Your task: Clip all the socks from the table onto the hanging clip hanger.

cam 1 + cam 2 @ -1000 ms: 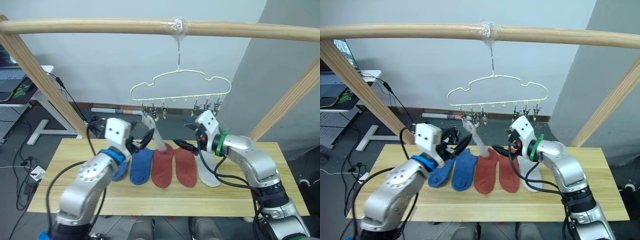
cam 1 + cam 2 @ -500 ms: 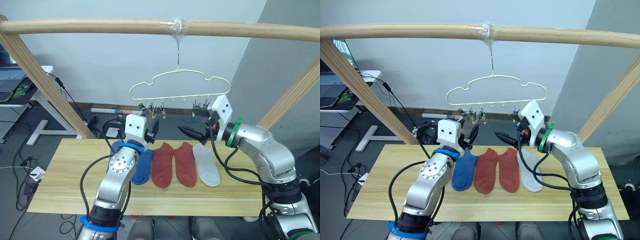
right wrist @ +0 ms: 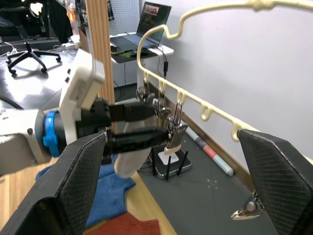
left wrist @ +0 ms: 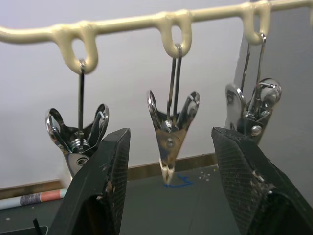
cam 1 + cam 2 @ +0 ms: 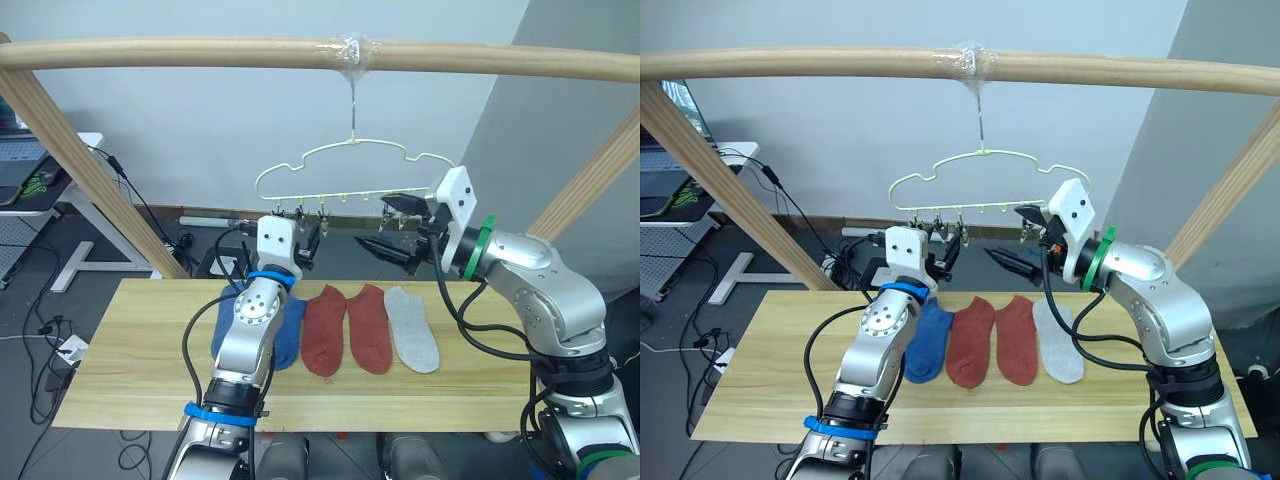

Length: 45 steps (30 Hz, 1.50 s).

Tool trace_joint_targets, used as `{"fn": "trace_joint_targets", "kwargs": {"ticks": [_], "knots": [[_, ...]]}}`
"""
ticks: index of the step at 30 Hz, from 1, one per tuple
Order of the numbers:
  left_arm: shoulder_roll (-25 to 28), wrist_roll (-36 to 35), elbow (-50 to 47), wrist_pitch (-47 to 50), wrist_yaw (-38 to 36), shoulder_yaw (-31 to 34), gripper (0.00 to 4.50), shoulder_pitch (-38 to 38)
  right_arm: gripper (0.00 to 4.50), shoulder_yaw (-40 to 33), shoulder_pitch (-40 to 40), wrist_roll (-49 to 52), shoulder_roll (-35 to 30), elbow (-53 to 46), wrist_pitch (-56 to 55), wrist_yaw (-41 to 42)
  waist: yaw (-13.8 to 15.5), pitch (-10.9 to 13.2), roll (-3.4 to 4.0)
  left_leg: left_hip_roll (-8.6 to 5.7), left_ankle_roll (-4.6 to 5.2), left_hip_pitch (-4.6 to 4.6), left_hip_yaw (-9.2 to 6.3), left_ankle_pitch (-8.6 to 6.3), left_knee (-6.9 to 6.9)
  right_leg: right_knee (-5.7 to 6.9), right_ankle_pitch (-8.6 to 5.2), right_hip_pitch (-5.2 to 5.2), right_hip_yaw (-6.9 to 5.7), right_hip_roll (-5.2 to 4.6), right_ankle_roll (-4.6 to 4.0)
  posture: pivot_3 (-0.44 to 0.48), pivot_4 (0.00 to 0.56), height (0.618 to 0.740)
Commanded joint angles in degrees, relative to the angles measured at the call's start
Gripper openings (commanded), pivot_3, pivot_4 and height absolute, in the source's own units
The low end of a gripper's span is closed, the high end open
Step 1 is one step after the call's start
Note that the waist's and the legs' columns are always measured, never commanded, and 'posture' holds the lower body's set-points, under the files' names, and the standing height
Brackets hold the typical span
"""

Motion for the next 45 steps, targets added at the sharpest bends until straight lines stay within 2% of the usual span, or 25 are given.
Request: {"fn": "trace_joint_targets", "kwargs": {"ticks": [1, 4, 5, 7, 34, 45], "knots": [[-0.48, 0.61, -0.51, -1.76, -0.31, 0.62, 2.7, -1.26, 4.5, -1.06, -1.02, 1.06, -0.18, -1.94, -0.57, -0.41, 0.0, 0.0, 0.0, 0.0, 0.0, 0.0, 0.0, 0.0, 0.0, 0.0, 0.0, 0.0, 0.0, 0.0, 0.0, 0.053, 0.17, 0.74], [-0.27, 2.19, 0.01, -2.0, 0.57, 0.32, 2.7, -1.82, 4.5, -1.05, -1.23, 1.11, -0.43, -1.73, -0.51, -0.71, 0.0, 0.0, 0.0, 0.0, 0.0, -0.01, 0.0, 0.0, 0.0, 0.0, 0.0, 0.0, 0.0, 0.0, 0.0, 0.053, 0.17, 0.74], [-0.34, 2.22, 0.19, -2.15, 0.43, 0.38, 2.35, -2.02, 4.5, -1.07, -1.27, 1.18, -0.45, -1.69, -0.43, -0.84, 0.0, 0.0, 0.0, 0.0, 0.0, -0.01, 0.0, 0.0, 0.0, 0.0, 0.0, 0.0, 0.0, 0.0, 0.0, 0.053, 0.17, 0.74], [-0.66, 1.72, 0.62, -2.3, -0.03, 0.71, 1.94, -2.68, 4.5, -1.06, -1.3, 1.34, -0.52, -1.71, -0.33, -0.96, -0.01, 0.0, 0.0, 0.0, 0.0, 0.0, 0.0, 0.0, 0.0, 0.01, 0.0, 0.0, 0.0, 0.0, 0.0, 0.053, 0.17, 0.74], [-2.18, 1.43, -0.05, -3.94, -0.18, 2.4, 1.94, -4.69, 4.5, -0.9, -4.18, 2.79, -0.64, -2.44, 2.63, -2.6, -0.05, 0.0, 0.0, 0.0, 0.0, -0.01, -0.01, 0.0, 0.01, 0.01, 0.0, 0.0, 0.0, 0.0, 0.0, 0.051, 0.174, 0.74], [-2.07, 1.8, -0.09, -4.17, -0.17, 2.17, 1.94, -5.4, 4.5, -1.13, -2.3, 2.15, -0.86, -1.13, 0.28, -1.55, -0.04, 0.0, 0.0, 0.0, 0.0, 0.0, -0.01, 0.0, 0.01, 0.02, 0.0, 0.0, 0.0, 0.0, 0.0, 0.055, 0.175, 0.74]]}}
